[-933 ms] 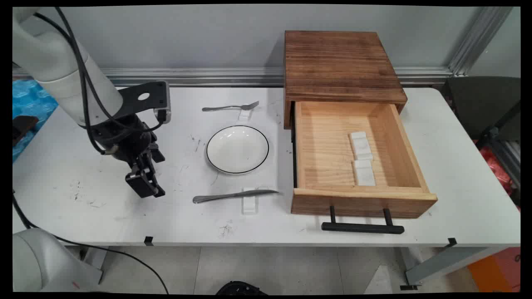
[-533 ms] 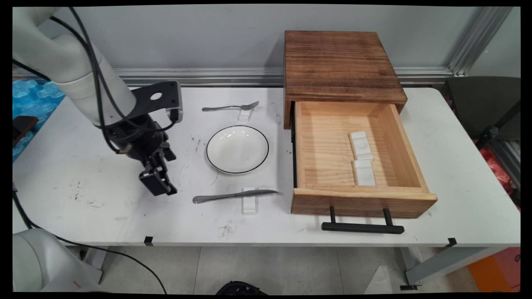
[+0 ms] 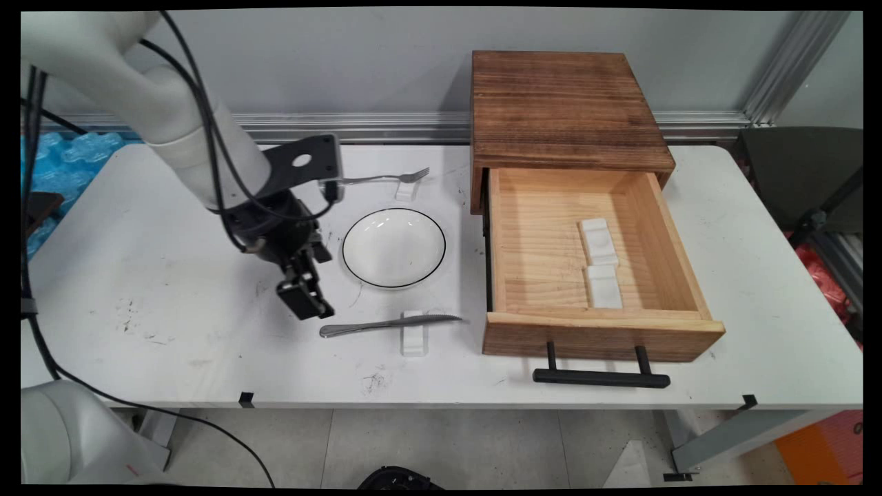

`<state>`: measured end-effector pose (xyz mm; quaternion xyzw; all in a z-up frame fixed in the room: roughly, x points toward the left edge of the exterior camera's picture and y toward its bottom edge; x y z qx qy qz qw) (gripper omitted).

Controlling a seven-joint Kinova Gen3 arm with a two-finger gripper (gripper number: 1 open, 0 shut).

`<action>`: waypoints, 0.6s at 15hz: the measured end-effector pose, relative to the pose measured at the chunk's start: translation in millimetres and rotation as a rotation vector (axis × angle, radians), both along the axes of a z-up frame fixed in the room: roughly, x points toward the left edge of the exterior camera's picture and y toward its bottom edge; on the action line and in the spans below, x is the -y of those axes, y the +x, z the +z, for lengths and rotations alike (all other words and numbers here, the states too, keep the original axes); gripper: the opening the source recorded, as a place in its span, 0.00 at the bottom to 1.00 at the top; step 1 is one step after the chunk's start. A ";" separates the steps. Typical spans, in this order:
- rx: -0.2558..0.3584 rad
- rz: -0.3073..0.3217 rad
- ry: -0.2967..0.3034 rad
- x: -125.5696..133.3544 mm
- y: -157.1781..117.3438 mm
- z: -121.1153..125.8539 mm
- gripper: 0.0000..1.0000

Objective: Pick up the knife from the right of the white plate

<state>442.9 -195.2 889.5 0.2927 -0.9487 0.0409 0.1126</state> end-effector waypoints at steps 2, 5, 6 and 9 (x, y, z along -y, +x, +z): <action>-0.015 -0.030 -0.012 4.6 -11.3 -6.7 1.00; -0.029 -0.073 -0.032 8.8 -26.0 -18.2 1.00; -0.031 -0.084 -0.037 9.5 -29.5 -21.8 1.00; -0.028 -0.121 -0.061 11.3 -37.5 -33.6 1.00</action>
